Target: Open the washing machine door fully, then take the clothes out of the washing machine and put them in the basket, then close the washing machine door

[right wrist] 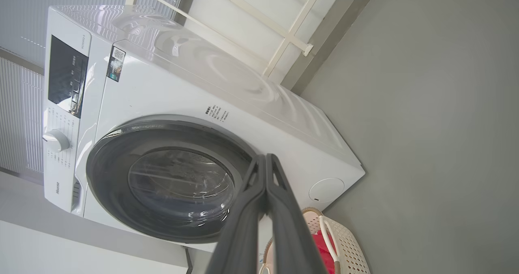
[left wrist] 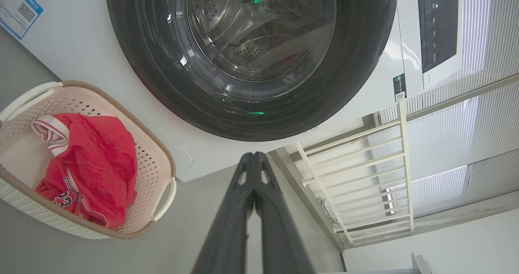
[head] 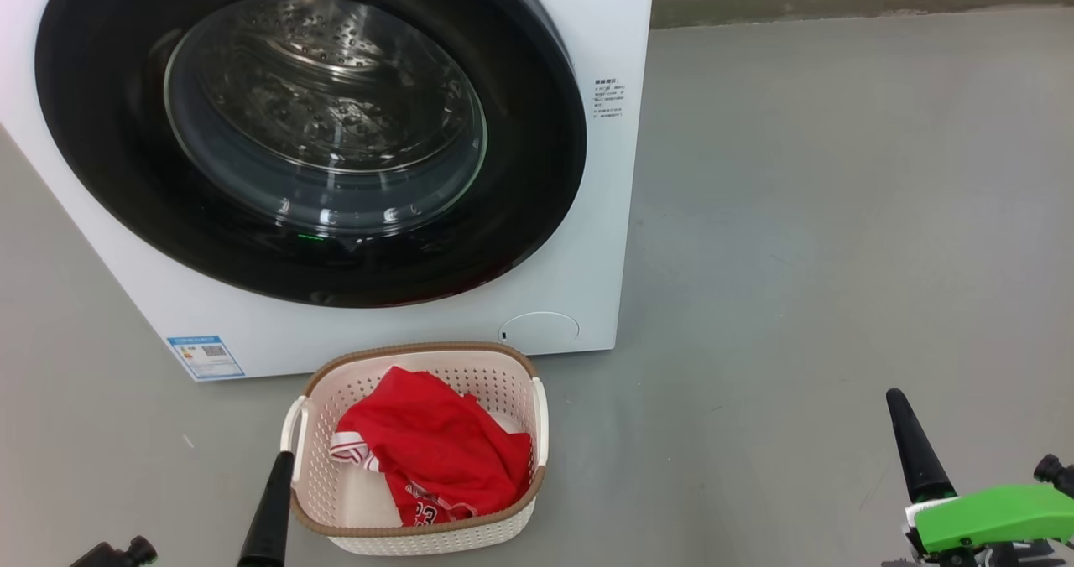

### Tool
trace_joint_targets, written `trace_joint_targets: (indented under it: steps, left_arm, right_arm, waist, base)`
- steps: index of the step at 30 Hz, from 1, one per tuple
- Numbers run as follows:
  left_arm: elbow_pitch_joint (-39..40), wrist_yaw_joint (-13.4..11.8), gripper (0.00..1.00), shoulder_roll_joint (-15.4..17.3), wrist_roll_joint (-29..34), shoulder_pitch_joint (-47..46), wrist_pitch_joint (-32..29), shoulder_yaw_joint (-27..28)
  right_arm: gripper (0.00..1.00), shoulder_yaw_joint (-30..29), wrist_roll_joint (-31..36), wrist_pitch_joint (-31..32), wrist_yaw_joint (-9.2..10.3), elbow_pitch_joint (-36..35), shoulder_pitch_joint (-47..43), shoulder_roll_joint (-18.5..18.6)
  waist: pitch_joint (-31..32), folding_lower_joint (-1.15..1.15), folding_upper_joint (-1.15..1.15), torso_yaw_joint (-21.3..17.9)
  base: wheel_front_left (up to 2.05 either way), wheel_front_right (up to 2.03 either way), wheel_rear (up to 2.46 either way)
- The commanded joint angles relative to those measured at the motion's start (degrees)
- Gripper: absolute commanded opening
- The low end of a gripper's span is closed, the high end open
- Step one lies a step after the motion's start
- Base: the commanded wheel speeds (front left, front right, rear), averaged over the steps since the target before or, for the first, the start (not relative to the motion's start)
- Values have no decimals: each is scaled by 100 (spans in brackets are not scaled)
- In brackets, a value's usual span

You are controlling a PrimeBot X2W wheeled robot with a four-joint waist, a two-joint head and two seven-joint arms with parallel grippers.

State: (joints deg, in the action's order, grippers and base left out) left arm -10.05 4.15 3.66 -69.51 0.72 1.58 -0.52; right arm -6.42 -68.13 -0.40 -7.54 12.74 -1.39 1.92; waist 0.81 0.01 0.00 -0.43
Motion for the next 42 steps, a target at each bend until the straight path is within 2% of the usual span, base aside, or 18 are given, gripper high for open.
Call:
trace_joint_targets:
  steps: [1, 35, 42]
  left_arm:
    - [71, 88, 0, 85, -172, -265, -37, 175]
    - [-387, 332, 0, 81, -2436, -670, -625, 481]
    - [-391, 334, 0, 71, -2438, -674, -641, 498]
  right_arm:
    - [0, 69, -176, 53, -1, -122, 326, 106]
    - [0, 37, -2427, 647, 5, 124, 749, 132]
    - [0, 33, -2438, 655, 5, 126, 753, 130]
  waist:
    - [-4, -1, 0, 2]
    - [-98, -1, 0, 42]
    - [-98, -1, 0, 43]
  base:
    - [0, 0, 0]
    - [0, 0, 0]
    - [0, 0, 0]
